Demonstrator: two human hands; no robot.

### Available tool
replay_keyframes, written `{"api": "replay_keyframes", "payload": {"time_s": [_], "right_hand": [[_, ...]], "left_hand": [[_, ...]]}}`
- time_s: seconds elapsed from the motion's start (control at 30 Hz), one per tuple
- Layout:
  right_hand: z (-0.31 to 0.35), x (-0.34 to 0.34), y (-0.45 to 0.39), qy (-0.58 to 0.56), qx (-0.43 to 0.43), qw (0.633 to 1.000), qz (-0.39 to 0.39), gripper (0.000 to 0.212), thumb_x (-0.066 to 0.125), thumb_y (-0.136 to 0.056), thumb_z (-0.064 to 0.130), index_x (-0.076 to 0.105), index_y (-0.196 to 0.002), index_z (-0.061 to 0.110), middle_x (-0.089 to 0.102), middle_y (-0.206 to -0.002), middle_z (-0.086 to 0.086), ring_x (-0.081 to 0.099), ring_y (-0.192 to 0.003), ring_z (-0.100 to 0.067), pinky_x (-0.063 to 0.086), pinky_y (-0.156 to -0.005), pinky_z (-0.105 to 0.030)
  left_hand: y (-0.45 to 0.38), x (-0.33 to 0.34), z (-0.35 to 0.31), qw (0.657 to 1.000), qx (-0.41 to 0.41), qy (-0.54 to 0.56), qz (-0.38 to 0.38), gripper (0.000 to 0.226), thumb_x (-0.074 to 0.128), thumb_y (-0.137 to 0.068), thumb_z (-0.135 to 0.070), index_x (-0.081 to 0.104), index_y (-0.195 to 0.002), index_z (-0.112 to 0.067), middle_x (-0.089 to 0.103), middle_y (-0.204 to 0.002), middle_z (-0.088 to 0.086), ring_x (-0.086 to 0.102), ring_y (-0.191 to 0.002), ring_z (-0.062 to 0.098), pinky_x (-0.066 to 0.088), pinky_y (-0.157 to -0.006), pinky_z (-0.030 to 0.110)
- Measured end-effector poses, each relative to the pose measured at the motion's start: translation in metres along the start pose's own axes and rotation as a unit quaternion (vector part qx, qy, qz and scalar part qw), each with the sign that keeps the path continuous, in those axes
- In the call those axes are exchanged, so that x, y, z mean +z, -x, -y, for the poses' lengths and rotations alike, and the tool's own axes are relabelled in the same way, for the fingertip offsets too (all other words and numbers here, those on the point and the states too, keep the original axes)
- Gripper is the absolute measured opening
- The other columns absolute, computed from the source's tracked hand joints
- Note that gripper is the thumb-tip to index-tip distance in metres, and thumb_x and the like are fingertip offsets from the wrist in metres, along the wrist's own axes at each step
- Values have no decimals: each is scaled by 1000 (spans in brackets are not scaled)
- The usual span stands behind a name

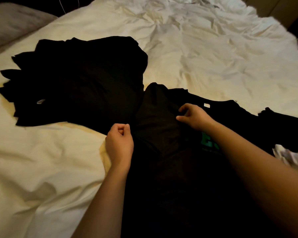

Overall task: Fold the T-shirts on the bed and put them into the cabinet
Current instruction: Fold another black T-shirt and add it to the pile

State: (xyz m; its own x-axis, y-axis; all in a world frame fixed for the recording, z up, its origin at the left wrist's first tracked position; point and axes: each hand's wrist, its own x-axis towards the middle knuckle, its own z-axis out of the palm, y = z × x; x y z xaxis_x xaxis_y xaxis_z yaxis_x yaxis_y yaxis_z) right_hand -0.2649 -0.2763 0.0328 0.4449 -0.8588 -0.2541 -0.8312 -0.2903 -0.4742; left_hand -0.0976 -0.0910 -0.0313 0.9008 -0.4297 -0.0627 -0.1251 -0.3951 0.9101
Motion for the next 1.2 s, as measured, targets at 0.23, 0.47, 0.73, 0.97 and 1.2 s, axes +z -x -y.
{"api": "replay_keyframes", "payload": {"time_s": [0.23,0.47,0.73,0.97,1.2], "right_hand": [[-33,34,84,-25,-21,993,-113,52,68,-92,35,52,-138,17,52,-132,-8,51,-124,-23,41,-106,-33],[-75,61,197,29,-32,993,-114,54,58,-97,39,45,-146,20,37,-152,-3,29,-144,-20,25,-117,-33],[-117,75,297,38,-77,994,-71,53,58,-96,43,47,-145,24,34,-155,-3,25,-147,-21,18,-123,-44],[-145,99,370,7,-101,989,-106,41,67,-87,38,66,-123,19,57,-133,-3,51,-127,-22,44,-107,-41],[-154,112,418,34,-190,977,-92,42,61,-83,62,71,-104,28,66,-110,7,62,-104,-14,52,-87,-33]], "left_hand": [[32,-6,-1,986,132,-95,31,49,63,-95,-38,47,-131,-9,65,-105,11,60,-100,30,48,-81,41],[91,-16,9,918,279,-275,68,63,53,-98,-42,38,-148,-7,41,-149,20,40,-136,37,23,-116,56],[166,-67,47,832,421,-232,276,45,43,-97,-44,63,-128,-19,53,-140,7,40,-139,24,19,-121,49],[206,-119,66,809,440,-214,326,28,51,-95,-41,71,-107,-25,64,-115,-10,55,-113,7,39,-102,27],[254,-164,77,785,440,-255,354,29,51,-93,-50,72,-91,-30,62,-90,-19,56,-84,-1,51,-66,22]]}}
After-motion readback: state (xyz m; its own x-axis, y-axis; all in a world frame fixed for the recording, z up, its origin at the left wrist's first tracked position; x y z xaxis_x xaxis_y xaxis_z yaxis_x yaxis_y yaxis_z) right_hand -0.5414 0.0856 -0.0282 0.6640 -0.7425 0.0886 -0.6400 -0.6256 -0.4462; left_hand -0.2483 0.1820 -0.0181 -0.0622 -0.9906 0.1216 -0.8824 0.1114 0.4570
